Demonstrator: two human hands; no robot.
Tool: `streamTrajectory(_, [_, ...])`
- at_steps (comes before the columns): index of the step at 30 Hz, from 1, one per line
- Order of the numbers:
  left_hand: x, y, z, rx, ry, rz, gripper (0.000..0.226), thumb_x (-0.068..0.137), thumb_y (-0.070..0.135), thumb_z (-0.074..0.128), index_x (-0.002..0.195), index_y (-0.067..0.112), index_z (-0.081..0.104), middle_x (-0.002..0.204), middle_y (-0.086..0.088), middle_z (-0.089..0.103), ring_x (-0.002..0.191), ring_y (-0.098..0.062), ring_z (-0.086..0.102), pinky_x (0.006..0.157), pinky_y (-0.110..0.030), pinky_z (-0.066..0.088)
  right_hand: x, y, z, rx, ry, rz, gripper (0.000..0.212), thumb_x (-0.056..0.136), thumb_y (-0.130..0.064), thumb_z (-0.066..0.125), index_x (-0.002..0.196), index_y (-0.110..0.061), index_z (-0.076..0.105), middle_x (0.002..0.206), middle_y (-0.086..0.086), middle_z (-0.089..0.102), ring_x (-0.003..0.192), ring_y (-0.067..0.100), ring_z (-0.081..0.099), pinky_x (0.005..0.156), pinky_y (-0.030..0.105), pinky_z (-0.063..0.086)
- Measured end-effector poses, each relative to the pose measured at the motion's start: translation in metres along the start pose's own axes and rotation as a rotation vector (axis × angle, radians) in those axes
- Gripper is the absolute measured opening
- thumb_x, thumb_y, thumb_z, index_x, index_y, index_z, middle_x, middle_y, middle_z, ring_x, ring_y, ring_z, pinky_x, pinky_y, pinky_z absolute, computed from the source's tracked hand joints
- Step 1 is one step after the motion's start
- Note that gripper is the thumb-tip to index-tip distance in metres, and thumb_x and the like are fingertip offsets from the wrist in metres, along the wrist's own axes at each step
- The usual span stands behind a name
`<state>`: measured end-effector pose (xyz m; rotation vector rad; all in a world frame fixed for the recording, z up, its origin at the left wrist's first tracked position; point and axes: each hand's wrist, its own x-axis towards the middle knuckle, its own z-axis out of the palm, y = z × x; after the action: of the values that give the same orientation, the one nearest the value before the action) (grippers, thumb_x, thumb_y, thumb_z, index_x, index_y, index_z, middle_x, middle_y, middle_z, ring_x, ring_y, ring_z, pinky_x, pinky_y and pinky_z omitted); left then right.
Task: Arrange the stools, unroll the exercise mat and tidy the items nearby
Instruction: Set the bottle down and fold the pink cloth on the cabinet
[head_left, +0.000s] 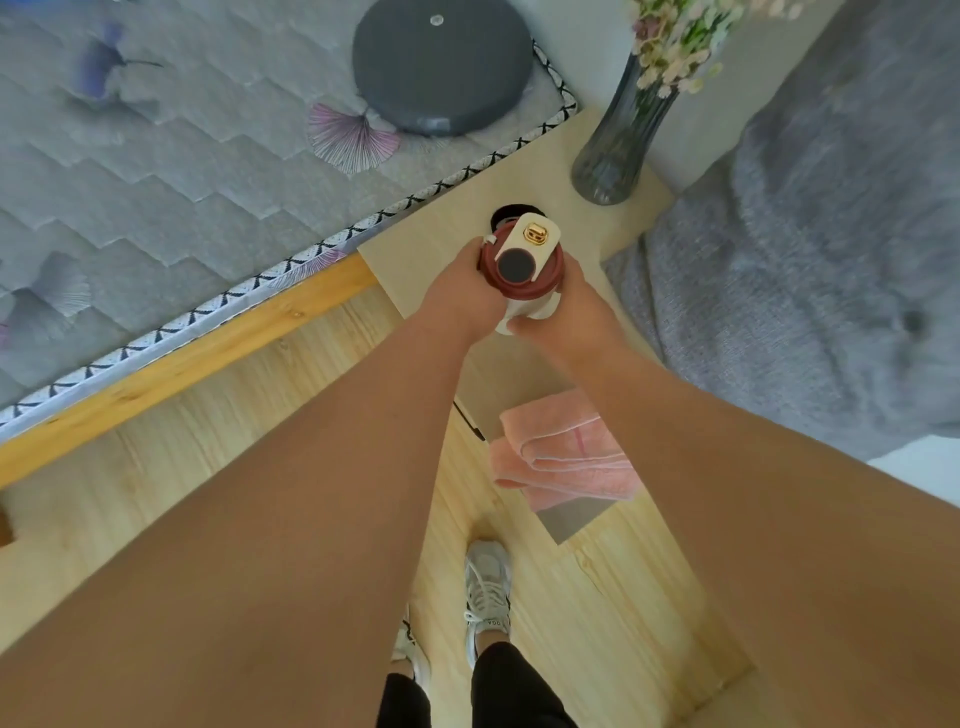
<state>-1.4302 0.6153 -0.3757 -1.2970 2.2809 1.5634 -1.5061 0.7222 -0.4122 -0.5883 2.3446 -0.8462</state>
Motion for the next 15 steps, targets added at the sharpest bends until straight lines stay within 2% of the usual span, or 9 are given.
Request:
streamTrajectory(3, [-0.001, -0.003, 0.002, -0.064, 0.04, 0.003, 0.056, 0.081, 0.0, 0.056, 0.132, 0.019, 0.049, 0.125, -0.004, 0.06, 0.118, -0.025, 0.053, 0.097, -0.033, 0.042, -0.001, -0.001, 0.002, -0.063, 0.021, -0.009, 0.072, 0.069, -0.036, 0.077, 0.131, -0.024, 0.042, 0.113, -0.004, 0.065, 0.1, 0.021, 0.063, 0.074, 0.031, 0.046])
streamTrajectory(5, [-0.003, -0.006, 0.001, -0.098, 0.058, 0.003, 0.057, 0.079, -0.001, 0.056, 0.132, 0.019, 0.049, 0.124, -0.003, 0.06, 0.117, -0.023, 0.053, 0.098, -0.035, 0.044, -0.004, -0.004, 0.002, -0.105, 0.045, -0.042, 0.064, 0.07, -0.041, 0.074, 0.125, -0.023, 0.045, 0.106, -0.003, 0.066, 0.092, 0.021, 0.064, 0.069, 0.031, 0.046])
streamTrajectory(8, [-0.009, -0.015, -0.008, -0.153, 0.1, 0.024, 0.055, 0.078, 0.002, 0.06, 0.129, 0.018, 0.049, 0.111, 0.004, 0.057, 0.105, -0.017, 0.052, 0.094, -0.035, 0.044, -0.01, -0.015, 0.005, -0.153, 0.052, -0.114, 0.057, 0.071, -0.042, 0.073, 0.119, -0.024, 0.046, 0.103, -0.004, 0.066, 0.085, 0.017, 0.061, 0.065, 0.031, 0.044])
streamTrajectory(15, [-0.038, -0.044, -0.051, -0.279, 0.235, 0.002, 0.053, 0.08, -0.001, 0.058, 0.128, 0.02, 0.051, 0.104, 0.008, 0.054, 0.098, -0.011, 0.046, 0.084, -0.029, 0.039, -0.028, -0.062, 0.036, -0.203, -0.007, -0.226, 0.061, 0.071, -0.044, 0.071, 0.124, -0.028, 0.046, 0.107, -0.008, 0.064, 0.09, 0.016, 0.063, 0.073, 0.035, 0.051])
